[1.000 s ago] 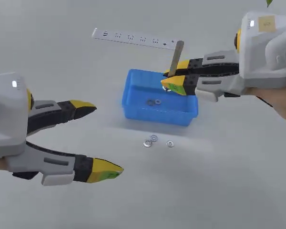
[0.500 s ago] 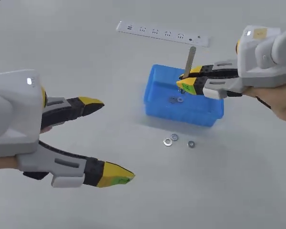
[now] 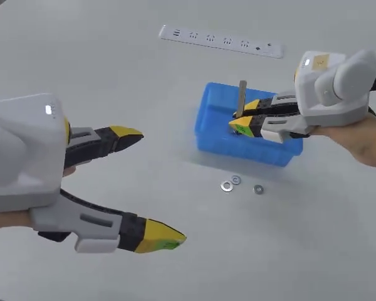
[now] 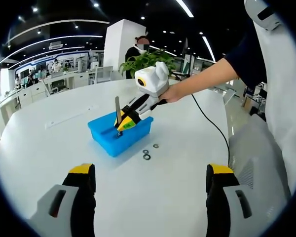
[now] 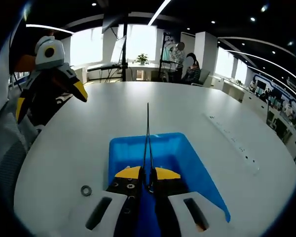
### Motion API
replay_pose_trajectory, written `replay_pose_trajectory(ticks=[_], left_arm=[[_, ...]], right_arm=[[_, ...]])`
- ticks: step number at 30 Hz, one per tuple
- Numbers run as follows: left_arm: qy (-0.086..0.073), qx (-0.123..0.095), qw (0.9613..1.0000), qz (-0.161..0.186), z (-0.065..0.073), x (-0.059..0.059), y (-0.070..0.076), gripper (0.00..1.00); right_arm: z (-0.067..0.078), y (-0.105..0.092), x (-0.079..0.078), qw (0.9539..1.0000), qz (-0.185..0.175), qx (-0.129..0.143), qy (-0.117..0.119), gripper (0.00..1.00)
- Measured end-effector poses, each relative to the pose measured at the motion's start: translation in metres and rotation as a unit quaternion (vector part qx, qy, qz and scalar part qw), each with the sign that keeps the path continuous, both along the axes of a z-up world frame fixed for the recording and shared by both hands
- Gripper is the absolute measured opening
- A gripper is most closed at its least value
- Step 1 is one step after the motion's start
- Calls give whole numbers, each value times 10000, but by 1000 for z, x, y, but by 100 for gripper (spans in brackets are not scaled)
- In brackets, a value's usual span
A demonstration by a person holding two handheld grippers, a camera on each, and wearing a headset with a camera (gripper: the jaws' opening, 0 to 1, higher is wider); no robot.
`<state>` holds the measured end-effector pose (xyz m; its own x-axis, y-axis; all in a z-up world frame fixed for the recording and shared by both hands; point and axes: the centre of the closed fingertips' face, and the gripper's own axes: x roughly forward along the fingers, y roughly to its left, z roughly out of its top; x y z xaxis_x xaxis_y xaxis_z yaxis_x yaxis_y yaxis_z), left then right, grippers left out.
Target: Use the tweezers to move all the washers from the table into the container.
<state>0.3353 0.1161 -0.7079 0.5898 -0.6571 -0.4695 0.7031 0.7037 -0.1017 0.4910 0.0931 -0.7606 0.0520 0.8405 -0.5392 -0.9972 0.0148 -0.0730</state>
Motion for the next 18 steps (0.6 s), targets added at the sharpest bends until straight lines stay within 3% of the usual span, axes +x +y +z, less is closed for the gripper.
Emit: replay_pose_trajectory(ticks=[18], left_arm=[[130,-233,9992,299,-2,-13,-7,98]], right_arm=[[1,-3,-1,10000,-12,52,-33,8]])
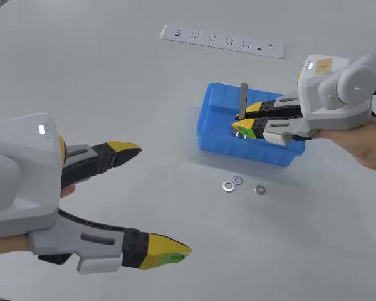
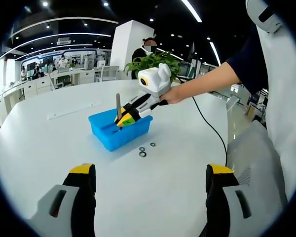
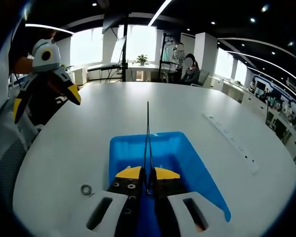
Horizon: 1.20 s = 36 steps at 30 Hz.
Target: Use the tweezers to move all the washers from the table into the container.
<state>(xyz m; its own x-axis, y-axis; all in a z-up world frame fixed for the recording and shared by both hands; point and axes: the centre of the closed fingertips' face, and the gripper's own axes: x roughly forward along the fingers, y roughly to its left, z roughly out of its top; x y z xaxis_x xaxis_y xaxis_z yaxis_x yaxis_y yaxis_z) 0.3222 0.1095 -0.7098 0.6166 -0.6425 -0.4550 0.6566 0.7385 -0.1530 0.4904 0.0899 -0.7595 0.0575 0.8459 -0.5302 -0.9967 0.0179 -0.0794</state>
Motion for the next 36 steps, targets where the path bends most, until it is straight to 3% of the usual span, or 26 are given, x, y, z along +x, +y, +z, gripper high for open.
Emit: replay_pose_trajectory(ticks=[3,8,11,16,19,29,31,33,36], left_arm=[[-27,-31,10000,34,3,2,0,97],[-127,-11,9999,19,8,17,4,96],[-329,0,9994,94,13,38,9,95],[-500,-134,9985,199,21,68,10,91],[-739,-299,9967,169,32,86,2,84],[-958,-352,9945,-221,44,124,-21,80],[-1032,-418,9931,-372,51,130,-28,75],[-1192,-553,9893,-634,59,131,-38,67],[-1193,-576,9874,-862,64,134,-45,57]], right_arm=[[6,2,0,9998,-54,160,97,8],[13,3,-1,9996,-63,267,91,7],[18,4,-5,9993,-28,358,99,7],[22,4,-6,9993,-4,381,42,7],[28,3,-6,9992,-9,409,-12,7],[44,-3,-15,9986,143,485,-138,7],[45,-1,-17,9985,194,495,-141,7],[47,1,-19,9983,254,501,-156,7],[47,4,-24,9981,342,495,-110,7]])
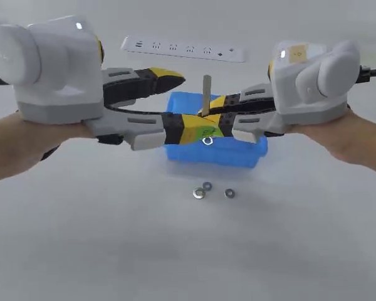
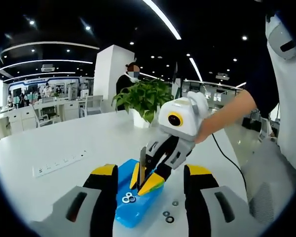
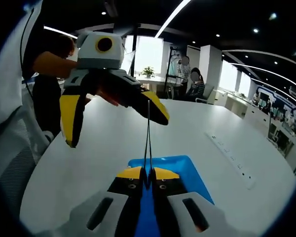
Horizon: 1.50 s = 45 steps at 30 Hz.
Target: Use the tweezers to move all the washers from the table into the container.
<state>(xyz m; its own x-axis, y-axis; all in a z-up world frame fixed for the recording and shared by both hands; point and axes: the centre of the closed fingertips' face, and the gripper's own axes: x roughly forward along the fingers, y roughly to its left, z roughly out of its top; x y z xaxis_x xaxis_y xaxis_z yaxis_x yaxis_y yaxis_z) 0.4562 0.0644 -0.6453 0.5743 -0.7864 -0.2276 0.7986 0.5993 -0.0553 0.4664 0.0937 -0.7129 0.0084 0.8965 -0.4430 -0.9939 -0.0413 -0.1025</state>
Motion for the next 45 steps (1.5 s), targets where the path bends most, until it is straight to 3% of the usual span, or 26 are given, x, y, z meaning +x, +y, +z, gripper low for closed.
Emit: replay_pose_trajectory(ticks=[3,7,9,17,21,24,27,33,35,36,41,45], left_arm=[[-121,233,9996,-116,1,7,-2,52],[-222,168,9994,-182,7,8,-3,38],[-212,143,9995,-196,9,9,-2,36],[-428,400,9979,-291,10,9,-1,31],[-367,177,9987,-291,16,9,-2,22],[-368,148,9990,-227,18,11,-1,12],[-305,17,9993,-232,21,10,-3,9],[-242,13,9988,-429,22,4,-7,8],[-370,150,9981,-469,22,2,-8,8],[-325,155,9980,-527,21,0,-8,7],[-553,417,9954,-660,20,2,-4,5],[-702,492,9939,-695,23,3,-4,4]], right_arm=[[1,4,-2,10000,49,6,-16,7],[4,9,-5,9999,113,58,36,7],[6,10,-5,9999,144,58,-27,7],[11,11,-4,9998,102,158,76,7],[10,9,-3,9998,84,148,66,7],[9,7,-3,9998,74,143,79,7],[8,6,-4,9998,68,140,96,7],[8,5,-6,9998,106,138,105,7],[8,4,-7,9998,124,132,103,7],[8,4,-8,9998,143,123,105,7],[8,2,-8,9998,187,78,1,8],[11,2,-5,9998,154,102,-85,9]])
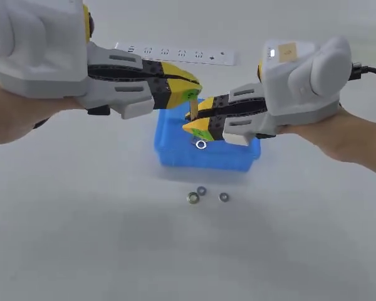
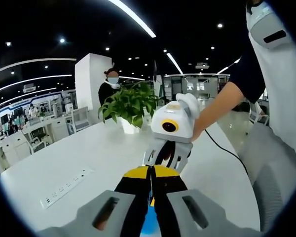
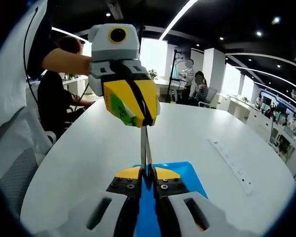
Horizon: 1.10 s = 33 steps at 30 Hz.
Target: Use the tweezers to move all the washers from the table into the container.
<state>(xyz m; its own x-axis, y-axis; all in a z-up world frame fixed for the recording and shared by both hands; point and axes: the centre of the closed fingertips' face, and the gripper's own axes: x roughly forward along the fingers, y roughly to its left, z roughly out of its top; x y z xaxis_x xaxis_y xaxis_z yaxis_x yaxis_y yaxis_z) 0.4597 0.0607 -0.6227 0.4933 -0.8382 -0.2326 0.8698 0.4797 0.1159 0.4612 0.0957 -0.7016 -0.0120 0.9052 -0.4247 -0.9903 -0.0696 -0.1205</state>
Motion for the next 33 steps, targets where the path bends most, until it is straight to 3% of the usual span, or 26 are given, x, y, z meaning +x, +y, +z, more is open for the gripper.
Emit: replay_pose_trajectory(ticks=[1,7,11,15,18,21,24,28,31,33], left_arm=[[-91,69,9999,3,1,1,0,4],[-187,147,9997,-46,2,6,-2,4],[-226,170,9996,-46,2,8,-3,4],[-298,216,9993,51,1,13,-1,4],[-398,269,9987,154,2,17,1,4],[-416,284,9985,194,3,19,2,4],[-548,356,9976,212,9,18,2,4],[-561,339,9977,182,16,16,6,4],[-579,413,9973,189,14,14,13,4],[-617,447,9969,178,20,8,12,4]], right_arm=[[1,0,1,10000,-6,-14,-56,10],[2,0,5,9998,-96,-74,-137,12],[4,-2,7,9997,-223,-66,11,13],[7,-4,12,9989,-433,-36,-169,16],[6,-5,11,9987,-496,-51,-134,22],[5,-7,11,9980,-575,-130,-225,24],[1,-13,14,9961,-797,-255,-270,27],[-4,-22,8,9948,-884,-383,-322,30],[-10,-35,2,9922,-949,-636,-492,32],[-11,-40,-3,9913,-978,-695,-550,37]])
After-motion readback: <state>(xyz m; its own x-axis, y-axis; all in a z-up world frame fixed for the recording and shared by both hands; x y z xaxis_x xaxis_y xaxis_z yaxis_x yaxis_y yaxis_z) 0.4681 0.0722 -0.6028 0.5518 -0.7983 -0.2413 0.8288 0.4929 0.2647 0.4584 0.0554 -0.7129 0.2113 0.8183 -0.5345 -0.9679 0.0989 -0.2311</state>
